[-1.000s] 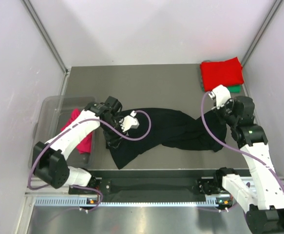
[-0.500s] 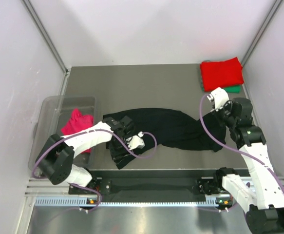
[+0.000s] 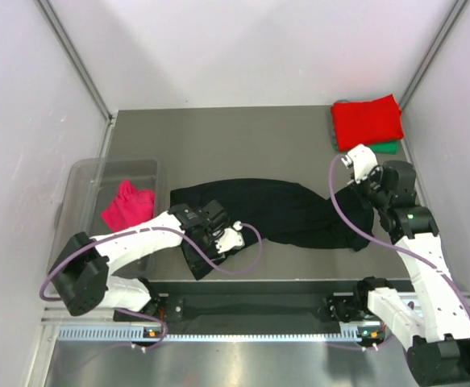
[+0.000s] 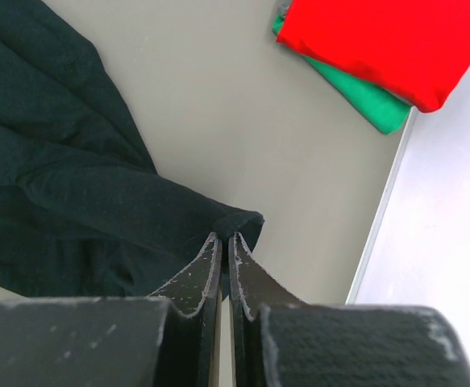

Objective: Fold and stack the t-shirts
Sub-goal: Flatten the tshirt out

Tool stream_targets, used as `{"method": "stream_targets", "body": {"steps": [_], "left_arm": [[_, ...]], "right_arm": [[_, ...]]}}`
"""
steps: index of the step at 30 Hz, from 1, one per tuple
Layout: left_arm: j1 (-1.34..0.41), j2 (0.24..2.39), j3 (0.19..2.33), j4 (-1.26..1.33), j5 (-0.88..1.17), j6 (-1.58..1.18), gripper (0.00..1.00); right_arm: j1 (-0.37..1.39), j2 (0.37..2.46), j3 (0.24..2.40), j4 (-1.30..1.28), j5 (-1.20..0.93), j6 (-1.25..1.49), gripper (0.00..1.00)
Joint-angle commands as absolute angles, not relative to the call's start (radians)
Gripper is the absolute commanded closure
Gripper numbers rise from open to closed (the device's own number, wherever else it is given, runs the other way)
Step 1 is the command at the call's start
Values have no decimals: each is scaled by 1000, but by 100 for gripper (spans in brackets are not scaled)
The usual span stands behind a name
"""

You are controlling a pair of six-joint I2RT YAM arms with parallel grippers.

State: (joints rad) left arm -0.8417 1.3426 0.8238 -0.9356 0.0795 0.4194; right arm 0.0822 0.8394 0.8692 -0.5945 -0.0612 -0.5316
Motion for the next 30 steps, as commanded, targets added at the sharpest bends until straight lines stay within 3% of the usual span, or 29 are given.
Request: {"method": "stream_targets", "body": {"steps": [1, 9, 12, 30], "left_arm": [[-870, 1318, 839, -948, 67, 400, 56], [-945, 1384, 812, -917, 41, 380, 53], [-959, 1393, 798, -897, 20, 374, 48], [-988, 1457, 775, -862, 9, 368, 48]], "right_arm": [[75, 851, 887, -569, -61, -529, 100], [74, 894, 910, -563, -61, -515, 100], [75, 900, 908, -564, -55, -523, 100], [75, 951, 925, -545, -66, -520, 100]]}}
